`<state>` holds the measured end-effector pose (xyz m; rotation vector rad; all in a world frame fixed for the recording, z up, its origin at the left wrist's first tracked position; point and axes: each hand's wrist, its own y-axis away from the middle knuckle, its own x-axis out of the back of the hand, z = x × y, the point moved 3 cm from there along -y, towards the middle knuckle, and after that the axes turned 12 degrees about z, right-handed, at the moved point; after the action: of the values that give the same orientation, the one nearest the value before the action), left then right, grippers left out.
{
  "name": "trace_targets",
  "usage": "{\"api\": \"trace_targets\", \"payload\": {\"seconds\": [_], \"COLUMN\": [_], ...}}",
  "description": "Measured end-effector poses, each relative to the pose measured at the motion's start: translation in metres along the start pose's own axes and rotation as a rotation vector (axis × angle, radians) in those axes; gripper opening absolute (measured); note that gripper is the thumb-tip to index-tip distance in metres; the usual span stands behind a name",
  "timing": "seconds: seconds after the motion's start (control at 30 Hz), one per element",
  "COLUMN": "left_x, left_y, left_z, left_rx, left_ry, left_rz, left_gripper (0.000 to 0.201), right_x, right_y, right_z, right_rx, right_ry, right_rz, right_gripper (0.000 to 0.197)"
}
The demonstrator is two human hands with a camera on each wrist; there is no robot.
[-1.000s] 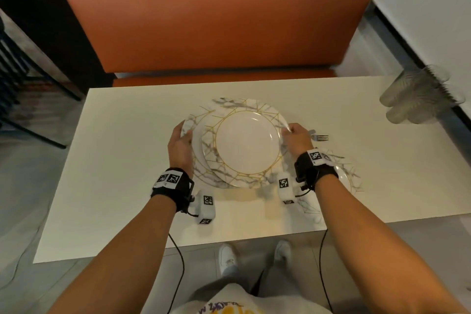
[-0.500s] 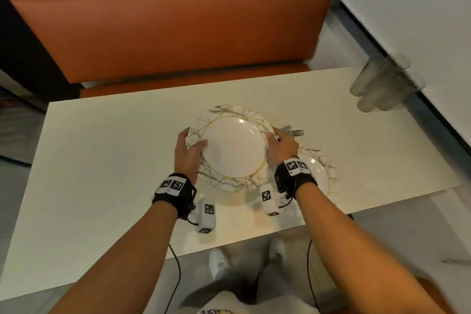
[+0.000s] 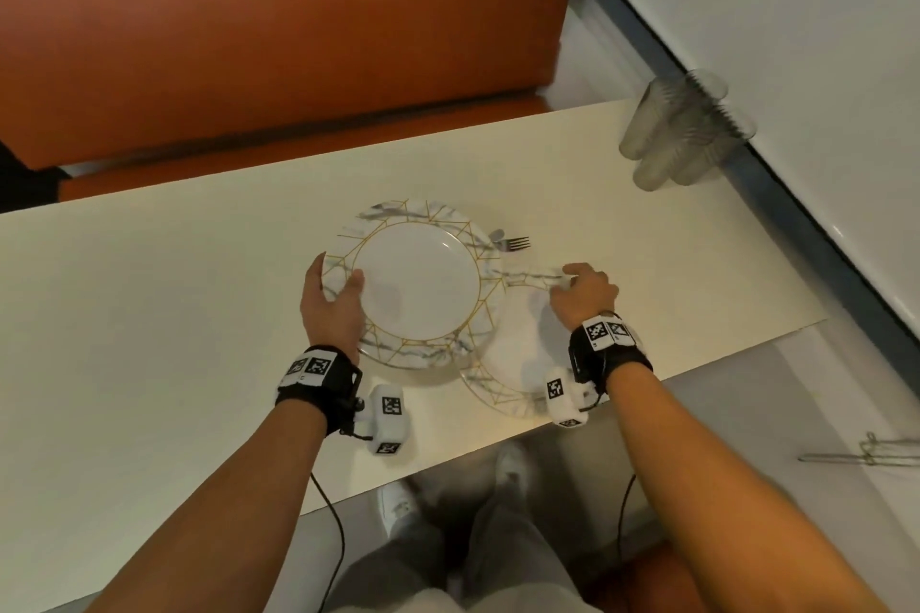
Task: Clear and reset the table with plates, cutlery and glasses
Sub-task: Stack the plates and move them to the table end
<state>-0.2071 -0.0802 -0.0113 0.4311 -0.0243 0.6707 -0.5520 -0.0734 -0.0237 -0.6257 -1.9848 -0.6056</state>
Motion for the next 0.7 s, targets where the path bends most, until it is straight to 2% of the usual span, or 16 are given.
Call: {"api": "trace_targets", "payload": {"seconds": [0.1,0.23,0.43,0.57,0.7], "left_x": [-0.009,-0.024,-0.043,-0.056,-0.063], "left_y": [0.004,0.008,0.016,0.023,0.027], "left_z": [-0.002,-0.005,-0.010,-0.007,0.001], "left_rx": [-0.017,-0.028,-0.016,-0.036,-0.075], "left_ry": [-0.007,-0.004,0.024,0.055,0.074], "left_rz": [0.017,0.061,0.140,0.187,0.252], "left_gripper": [0.060,0.061,0.064,0.063,0.060], "right_x": [-0.003,-0.008,0.000,0.014,0.031], "right_y": [-0.009,-0.020,-0.037,-0.061,-0.089], "right_z": [0.033,0.062,0.077,0.071,0.057], "right_rx": [-0.081,-0.096,-0.020,0.043,0.079], "right_ry": [0.208,0.256,0.140,0.078,-0.038], "right_rz": [0.024,-0.120,-0.285,-0.416,-0.516], "right_gripper": [0.055,0.061,0.046,0.025,0.024]}}
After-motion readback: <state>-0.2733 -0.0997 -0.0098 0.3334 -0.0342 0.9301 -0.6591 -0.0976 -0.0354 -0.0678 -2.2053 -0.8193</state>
